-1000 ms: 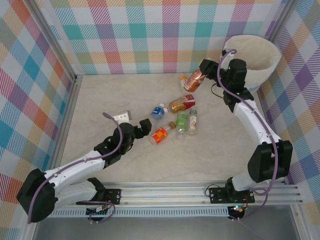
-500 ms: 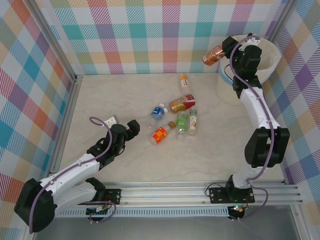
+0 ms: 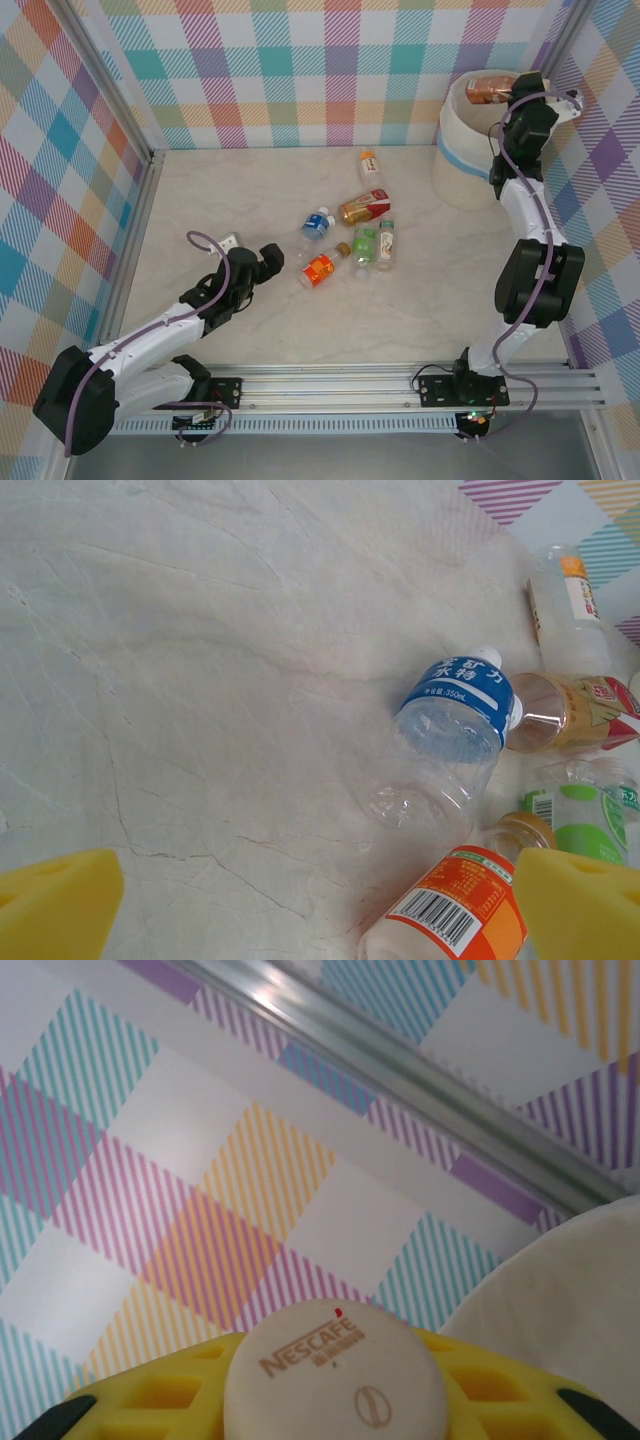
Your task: Put the plastic bottles in the bin
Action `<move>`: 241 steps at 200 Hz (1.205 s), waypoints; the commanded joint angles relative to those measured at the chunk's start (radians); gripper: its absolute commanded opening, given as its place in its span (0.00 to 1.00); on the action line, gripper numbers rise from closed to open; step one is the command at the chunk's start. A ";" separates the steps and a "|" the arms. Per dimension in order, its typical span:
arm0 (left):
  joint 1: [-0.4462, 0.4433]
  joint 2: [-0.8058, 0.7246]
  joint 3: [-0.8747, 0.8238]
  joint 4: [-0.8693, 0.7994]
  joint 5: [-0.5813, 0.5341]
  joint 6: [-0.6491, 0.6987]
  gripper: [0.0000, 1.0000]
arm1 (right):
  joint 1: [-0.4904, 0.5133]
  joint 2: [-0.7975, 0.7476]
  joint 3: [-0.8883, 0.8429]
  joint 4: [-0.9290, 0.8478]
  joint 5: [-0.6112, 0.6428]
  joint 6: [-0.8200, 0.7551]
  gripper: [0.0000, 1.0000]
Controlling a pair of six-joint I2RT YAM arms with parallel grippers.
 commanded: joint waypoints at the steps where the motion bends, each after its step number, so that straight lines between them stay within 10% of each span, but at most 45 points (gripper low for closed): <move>1: 0.007 0.004 0.015 0.023 0.012 0.003 1.00 | -0.019 0.029 0.011 0.117 0.011 -0.011 0.32; 131: 0.010 0.071 0.036 0.015 0.054 0.003 1.00 | -0.004 -0.090 -0.137 0.074 0.007 -0.251 0.43; 241: 0.015 0.225 0.134 0.002 0.152 0.023 1.00 | 0.016 -0.082 0.015 -0.249 0.048 -0.493 0.93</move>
